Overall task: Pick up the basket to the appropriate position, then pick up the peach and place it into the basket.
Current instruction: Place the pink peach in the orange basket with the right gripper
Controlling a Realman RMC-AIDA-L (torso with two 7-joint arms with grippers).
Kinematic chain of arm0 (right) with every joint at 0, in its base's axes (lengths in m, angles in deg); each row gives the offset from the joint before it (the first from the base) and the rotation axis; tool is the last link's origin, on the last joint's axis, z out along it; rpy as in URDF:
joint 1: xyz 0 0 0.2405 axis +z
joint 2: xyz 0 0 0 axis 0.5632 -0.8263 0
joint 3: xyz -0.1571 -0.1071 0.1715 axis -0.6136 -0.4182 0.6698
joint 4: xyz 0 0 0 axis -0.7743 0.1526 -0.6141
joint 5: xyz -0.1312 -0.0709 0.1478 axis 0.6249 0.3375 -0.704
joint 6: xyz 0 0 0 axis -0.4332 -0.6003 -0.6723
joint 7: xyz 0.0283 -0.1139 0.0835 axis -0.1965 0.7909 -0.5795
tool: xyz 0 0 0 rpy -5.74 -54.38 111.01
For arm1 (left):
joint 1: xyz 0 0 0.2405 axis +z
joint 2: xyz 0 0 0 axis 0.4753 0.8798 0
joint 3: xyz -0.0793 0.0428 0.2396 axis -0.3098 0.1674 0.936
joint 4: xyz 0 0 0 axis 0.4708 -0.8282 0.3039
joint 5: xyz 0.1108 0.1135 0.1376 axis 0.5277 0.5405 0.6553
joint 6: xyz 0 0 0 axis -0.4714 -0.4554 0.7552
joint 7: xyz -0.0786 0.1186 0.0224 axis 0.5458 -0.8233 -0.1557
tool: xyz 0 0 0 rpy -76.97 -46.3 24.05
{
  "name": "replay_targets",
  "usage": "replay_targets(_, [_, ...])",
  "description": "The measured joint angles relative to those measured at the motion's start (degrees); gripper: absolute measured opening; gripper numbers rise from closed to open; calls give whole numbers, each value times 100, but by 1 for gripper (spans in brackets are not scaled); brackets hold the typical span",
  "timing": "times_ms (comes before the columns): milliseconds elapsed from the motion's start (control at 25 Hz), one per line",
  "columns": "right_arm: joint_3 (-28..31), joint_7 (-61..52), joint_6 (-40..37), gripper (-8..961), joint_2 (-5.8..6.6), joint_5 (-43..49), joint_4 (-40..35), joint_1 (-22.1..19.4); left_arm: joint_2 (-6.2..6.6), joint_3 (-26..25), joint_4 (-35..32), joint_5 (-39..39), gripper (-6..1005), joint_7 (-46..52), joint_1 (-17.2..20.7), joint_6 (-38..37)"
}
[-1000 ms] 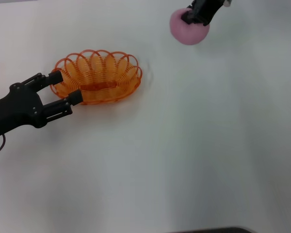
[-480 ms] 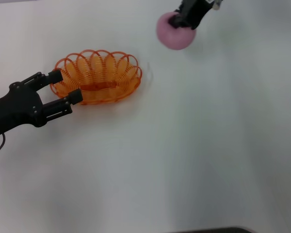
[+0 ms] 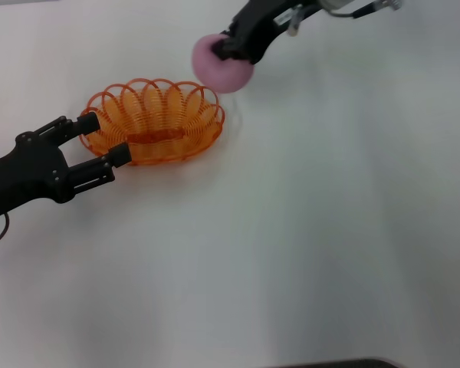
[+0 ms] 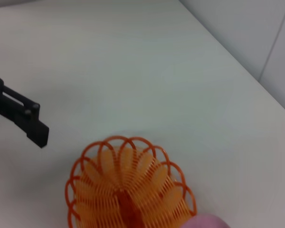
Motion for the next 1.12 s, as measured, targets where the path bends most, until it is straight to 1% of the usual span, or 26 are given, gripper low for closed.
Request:
replay_targets(360, [-661, 357, 916, 67, -38, -883, 929, 212, -15, 6, 23, -11, 843, -8, 10, 68])
replay_targets(560, [-753, 605, 1118, 69, -42, -1237, 1322, 318, -15, 16, 75, -12, 844, -8, -3, 137])
replay_targets(1120, [-831, 642, 1187, 74, -46, -1360, 1523, 416, -7, 30, 99, -12, 844, -8, -40, 210])
